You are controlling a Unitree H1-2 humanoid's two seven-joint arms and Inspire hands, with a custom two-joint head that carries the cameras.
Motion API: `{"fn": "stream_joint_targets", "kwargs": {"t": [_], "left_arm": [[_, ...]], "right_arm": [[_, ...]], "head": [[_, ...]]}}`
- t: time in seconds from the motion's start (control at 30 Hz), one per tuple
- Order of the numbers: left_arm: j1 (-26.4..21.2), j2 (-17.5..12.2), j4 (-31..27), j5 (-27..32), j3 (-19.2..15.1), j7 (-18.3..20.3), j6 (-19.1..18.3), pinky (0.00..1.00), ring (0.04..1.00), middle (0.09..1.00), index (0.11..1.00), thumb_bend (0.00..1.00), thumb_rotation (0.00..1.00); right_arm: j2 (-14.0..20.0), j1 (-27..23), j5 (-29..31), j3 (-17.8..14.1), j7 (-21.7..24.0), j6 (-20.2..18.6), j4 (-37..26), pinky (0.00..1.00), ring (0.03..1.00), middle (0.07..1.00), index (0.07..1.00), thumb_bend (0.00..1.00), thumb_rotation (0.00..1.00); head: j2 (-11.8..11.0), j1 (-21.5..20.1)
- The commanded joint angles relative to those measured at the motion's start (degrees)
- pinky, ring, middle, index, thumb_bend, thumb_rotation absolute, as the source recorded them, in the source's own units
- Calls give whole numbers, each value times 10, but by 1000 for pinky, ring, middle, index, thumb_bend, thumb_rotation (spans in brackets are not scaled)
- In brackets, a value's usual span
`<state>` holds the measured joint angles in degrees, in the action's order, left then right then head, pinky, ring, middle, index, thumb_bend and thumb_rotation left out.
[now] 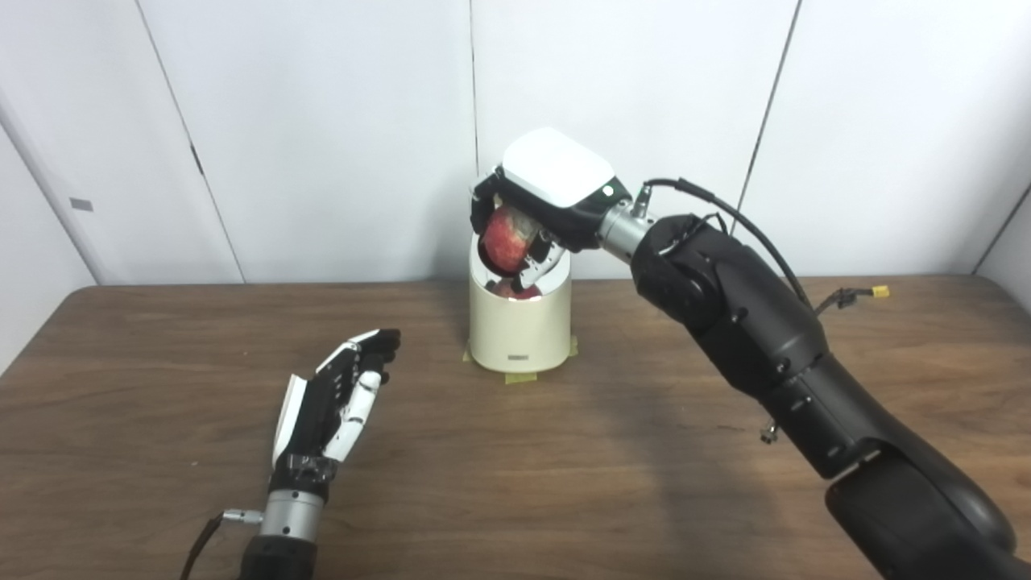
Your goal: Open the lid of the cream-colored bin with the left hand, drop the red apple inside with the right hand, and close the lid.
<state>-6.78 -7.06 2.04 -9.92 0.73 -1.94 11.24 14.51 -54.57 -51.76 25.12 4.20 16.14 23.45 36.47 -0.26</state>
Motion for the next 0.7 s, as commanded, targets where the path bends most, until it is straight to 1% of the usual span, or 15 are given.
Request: {"fn": "stream_joint_targets", "kwargs": {"t": [0.0,0.17,0.4,0.5,0.6,0.67], "left_arm": [[-4,5,-5,-7,3,-6,15,696,774,779,765,359,813],[-3,8,-11,-6,3,-6,5,697,775,780,763,357,804],[-3,9,-8,-9,3,-7,9,692,772,777,762,351,797],[-3,8,-9,-13,3,-7,9,692,772,777,762,347,808],[-3,8,-8,-10,3,-6,11,687,769,775,759,356,810],[-3,8,-10,-5,3,-4,8,689,770,776,759,365,812]], "right_arm": [[5,-45,-4,-5,-29,6,1,333,449,580,462,491,0],[7,-50,-22,3,-40,0,22,329,451,583,461,490,0],[7,-50,-33,10,-72,2,47,336,449,580,460,491,0],[6,-48,-39,11,-65,-14,43,334,449,589,477,489,0],[8,-48,-51,15,-59,-27,41,348,471,586,480,491,0],[9,-48,-58,18,-47,-36,38,358,483,585,483,491,0]], "head": [[0,0],[1,0],[1,0],[2,0],[2,0],[2,0]]}}
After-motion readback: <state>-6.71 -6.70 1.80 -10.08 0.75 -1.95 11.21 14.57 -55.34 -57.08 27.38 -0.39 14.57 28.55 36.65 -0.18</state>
